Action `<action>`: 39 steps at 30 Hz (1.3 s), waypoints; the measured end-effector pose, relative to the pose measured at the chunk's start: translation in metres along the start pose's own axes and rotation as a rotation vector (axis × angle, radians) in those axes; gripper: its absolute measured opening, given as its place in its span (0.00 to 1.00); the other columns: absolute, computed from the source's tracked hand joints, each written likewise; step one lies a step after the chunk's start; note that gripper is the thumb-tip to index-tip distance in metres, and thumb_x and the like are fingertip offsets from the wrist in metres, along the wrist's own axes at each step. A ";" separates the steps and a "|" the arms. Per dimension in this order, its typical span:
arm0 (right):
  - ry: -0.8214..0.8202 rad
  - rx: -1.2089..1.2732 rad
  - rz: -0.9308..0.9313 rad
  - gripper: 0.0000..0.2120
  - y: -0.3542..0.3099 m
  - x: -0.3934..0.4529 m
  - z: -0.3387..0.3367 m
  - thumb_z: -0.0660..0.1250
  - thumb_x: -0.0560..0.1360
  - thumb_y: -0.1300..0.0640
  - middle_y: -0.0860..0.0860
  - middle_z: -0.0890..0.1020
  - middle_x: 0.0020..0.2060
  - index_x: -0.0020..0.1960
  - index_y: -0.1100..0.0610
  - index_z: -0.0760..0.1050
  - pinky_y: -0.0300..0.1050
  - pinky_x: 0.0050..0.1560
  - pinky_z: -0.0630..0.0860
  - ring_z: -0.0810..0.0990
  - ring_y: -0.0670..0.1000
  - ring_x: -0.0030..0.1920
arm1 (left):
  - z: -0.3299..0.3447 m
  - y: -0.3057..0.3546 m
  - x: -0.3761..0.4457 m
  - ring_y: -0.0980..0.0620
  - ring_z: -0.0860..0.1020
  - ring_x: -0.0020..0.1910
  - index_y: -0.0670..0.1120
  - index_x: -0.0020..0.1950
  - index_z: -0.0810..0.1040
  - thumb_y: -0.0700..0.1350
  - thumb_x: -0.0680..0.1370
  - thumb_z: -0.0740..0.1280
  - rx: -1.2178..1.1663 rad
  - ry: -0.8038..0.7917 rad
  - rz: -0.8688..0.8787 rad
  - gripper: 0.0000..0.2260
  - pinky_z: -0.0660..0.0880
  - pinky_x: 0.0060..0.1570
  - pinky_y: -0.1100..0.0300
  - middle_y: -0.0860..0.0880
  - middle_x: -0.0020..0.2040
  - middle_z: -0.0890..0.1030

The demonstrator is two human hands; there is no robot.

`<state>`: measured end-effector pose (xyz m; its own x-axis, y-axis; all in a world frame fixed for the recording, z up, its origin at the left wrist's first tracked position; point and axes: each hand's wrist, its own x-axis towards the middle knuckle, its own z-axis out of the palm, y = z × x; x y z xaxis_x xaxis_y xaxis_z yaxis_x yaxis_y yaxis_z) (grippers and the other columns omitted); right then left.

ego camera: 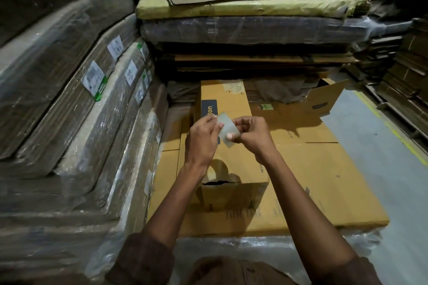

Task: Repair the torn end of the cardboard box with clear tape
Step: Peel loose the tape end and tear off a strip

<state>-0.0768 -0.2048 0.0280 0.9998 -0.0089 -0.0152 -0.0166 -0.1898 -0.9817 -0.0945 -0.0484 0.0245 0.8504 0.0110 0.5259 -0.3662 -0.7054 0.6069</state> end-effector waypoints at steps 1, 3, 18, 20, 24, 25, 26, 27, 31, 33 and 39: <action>-0.004 -0.013 -0.001 0.15 0.000 0.002 0.000 0.80 0.66 0.68 0.54 0.88 0.43 0.51 0.60 0.83 0.51 0.46 0.84 0.87 0.54 0.46 | 0.003 -0.001 -0.001 0.44 0.81 0.59 0.37 0.62 0.82 0.41 0.81 0.68 0.027 0.012 0.018 0.12 0.76 0.59 0.57 0.40 0.62 0.82; -0.025 -0.039 0.000 0.15 0.000 0.004 -0.002 0.80 0.67 0.67 0.53 0.87 0.44 0.52 0.59 0.83 0.52 0.48 0.84 0.87 0.53 0.47 | 0.006 -0.001 -0.001 0.45 0.82 0.56 0.37 0.60 0.83 0.41 0.80 0.69 0.051 0.040 0.052 0.11 0.80 0.57 0.54 0.40 0.59 0.84; -0.347 0.186 -0.287 0.16 -0.024 0.014 -0.048 0.67 0.75 0.45 0.51 0.83 0.42 0.49 0.58 0.83 0.38 0.41 0.75 0.80 0.49 0.41 | -0.023 -0.006 0.020 0.49 0.79 0.41 0.39 0.46 0.78 0.48 0.69 0.70 -0.985 -0.455 -0.353 0.13 0.80 0.40 0.53 0.46 0.41 0.79; -0.275 0.255 -0.237 0.19 -0.024 0.014 -0.042 0.60 0.79 0.41 0.49 0.82 0.40 0.46 0.54 0.82 0.39 0.41 0.75 0.80 0.48 0.40 | -0.016 -0.003 0.021 0.48 0.78 0.40 0.38 0.47 0.77 0.49 0.69 0.70 -1.049 -0.388 -0.381 0.15 0.80 0.41 0.50 0.43 0.41 0.77; -0.180 0.317 -0.187 0.20 -0.023 0.013 -0.028 0.56 0.80 0.41 0.47 0.78 0.34 0.42 0.55 0.74 0.41 0.35 0.71 0.77 0.48 0.35 | -0.005 0.004 0.020 0.45 0.74 0.42 0.39 0.49 0.75 0.51 0.69 0.70 -1.031 -0.360 -0.430 0.17 0.74 0.46 0.44 0.42 0.42 0.75; -0.149 0.312 -0.184 0.19 -0.023 0.014 -0.026 0.57 0.79 0.41 0.46 0.77 0.33 0.41 0.55 0.73 0.41 0.33 0.69 0.75 0.48 0.34 | -0.004 0.006 0.020 0.45 0.74 0.42 0.39 0.48 0.75 0.52 0.68 0.70 -1.019 -0.359 -0.445 0.18 0.73 0.45 0.46 0.44 0.41 0.75; -0.125 0.295 -0.190 0.19 -0.025 0.015 -0.026 0.56 0.79 0.42 0.45 0.75 0.32 0.40 0.55 0.72 0.41 0.32 0.67 0.74 0.47 0.33 | -0.004 0.009 0.020 0.46 0.74 0.41 0.40 0.47 0.75 0.52 0.68 0.70 -1.000 -0.357 -0.454 0.17 0.72 0.45 0.47 0.45 0.40 0.75; -0.108 0.263 -0.210 0.20 -0.026 0.016 -0.027 0.55 0.80 0.42 0.45 0.75 0.31 0.39 0.55 0.72 0.41 0.32 0.66 0.73 0.47 0.32 | -0.003 0.009 0.020 0.46 0.74 0.41 0.41 0.44 0.76 0.53 0.67 0.70 -0.979 -0.358 -0.462 0.16 0.71 0.45 0.47 0.46 0.39 0.75; -0.090 -0.012 -0.353 0.29 -0.028 0.017 -0.030 0.45 0.83 0.41 0.49 0.73 0.27 0.34 0.57 0.71 0.36 0.29 0.65 0.72 0.44 0.27 | -0.004 0.012 0.024 0.46 0.73 0.41 0.45 0.39 0.80 0.54 0.69 0.69 -0.829 -0.372 -0.423 0.11 0.72 0.45 0.48 0.45 0.38 0.76; -0.076 -0.067 -0.392 0.37 -0.030 0.017 -0.029 0.41 0.81 0.35 0.51 0.73 0.26 0.34 0.61 0.72 0.35 0.28 0.64 0.71 0.43 0.26 | -0.003 0.014 0.026 0.47 0.72 0.40 0.41 0.42 0.80 0.52 0.69 0.69 -0.822 -0.359 -0.418 0.13 0.72 0.44 0.52 0.44 0.37 0.74; -0.048 0.075 -0.340 0.45 -0.028 0.018 -0.028 0.41 0.67 0.16 0.52 0.76 0.27 0.33 0.55 0.74 0.38 0.30 0.68 0.75 0.48 0.28 | -0.005 0.016 0.024 0.48 0.73 0.39 0.41 0.43 0.81 0.45 0.67 0.69 -1.006 -0.365 -0.437 0.10 0.70 0.38 0.57 0.42 0.39 0.75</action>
<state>-0.0584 -0.2269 0.0609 0.9473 0.0889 0.3079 0.3161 -0.1010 -0.9433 -0.0818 -0.0562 0.0495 0.9772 -0.2064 0.0498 -0.0091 0.1934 0.9811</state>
